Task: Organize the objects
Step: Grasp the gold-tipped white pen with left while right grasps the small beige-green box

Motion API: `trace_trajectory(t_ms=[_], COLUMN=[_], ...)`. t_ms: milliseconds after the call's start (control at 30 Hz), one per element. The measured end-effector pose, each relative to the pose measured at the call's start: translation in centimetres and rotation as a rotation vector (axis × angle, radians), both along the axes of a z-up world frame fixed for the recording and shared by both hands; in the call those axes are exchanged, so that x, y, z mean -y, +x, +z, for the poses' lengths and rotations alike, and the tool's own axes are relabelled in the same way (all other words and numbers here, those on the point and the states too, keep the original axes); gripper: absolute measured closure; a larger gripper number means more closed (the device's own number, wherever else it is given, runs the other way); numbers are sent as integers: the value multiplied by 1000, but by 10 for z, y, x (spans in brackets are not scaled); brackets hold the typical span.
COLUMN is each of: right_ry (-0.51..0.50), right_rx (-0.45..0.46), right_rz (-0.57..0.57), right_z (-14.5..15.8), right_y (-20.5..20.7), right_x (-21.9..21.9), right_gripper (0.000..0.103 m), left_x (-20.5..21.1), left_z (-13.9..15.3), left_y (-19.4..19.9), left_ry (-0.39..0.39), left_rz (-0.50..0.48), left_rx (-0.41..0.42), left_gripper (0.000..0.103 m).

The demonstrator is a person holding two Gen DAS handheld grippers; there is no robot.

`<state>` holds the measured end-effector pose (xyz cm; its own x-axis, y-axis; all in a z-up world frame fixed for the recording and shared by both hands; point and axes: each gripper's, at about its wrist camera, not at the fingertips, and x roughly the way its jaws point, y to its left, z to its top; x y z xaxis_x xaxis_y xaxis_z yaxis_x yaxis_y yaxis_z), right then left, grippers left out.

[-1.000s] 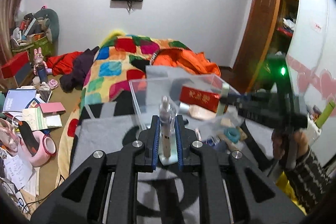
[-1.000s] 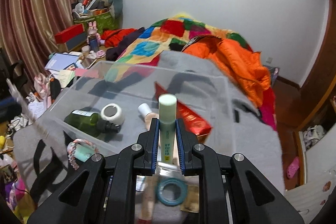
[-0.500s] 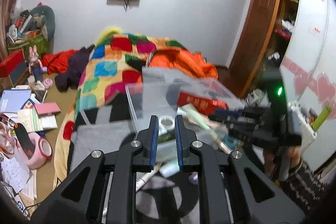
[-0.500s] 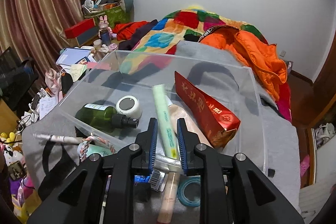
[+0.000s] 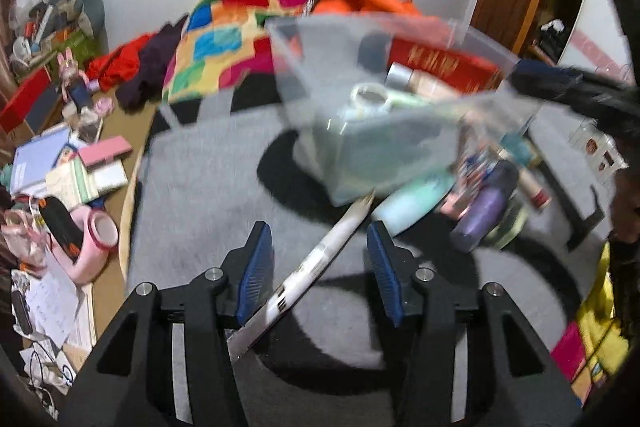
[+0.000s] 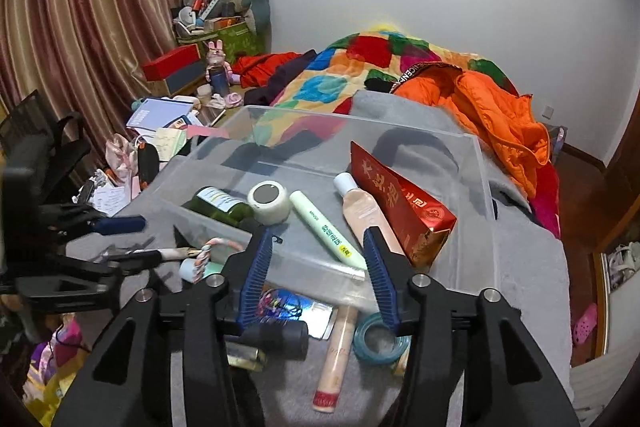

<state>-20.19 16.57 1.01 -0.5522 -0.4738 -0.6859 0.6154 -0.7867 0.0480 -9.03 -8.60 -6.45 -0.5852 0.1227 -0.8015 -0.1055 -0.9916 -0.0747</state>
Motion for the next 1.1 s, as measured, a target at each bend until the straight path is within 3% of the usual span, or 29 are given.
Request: trace_trajectory(t_ms=[200,267,300,500,867,1100], right_ry=[-8,-12,-13,-22,-19,-6], right_rx=[-1,3,5,9,72,164], right_rz=[1,0,1,11,59,67], right_z=[0,0,0,-3,-25,-53], right_y=[7,8,10,25,56,54], right_x=[-4,-5,-6,-12,-12,0], right_gripper=[50,50,50,50,50,50], left_x=[0,-1,-1,-5,0,-7], left_z=[-9,-8,-7,-3,2,-3], left_y=[11,15,17,37,73,63], left_ry=[14,10,9,-7,78,32], left_rz=[-29,-35,-38,-45,-7,-34], left_rx=[-4,-3,1,9,27,40], left_gripper=[54,65,79,93,93,92])
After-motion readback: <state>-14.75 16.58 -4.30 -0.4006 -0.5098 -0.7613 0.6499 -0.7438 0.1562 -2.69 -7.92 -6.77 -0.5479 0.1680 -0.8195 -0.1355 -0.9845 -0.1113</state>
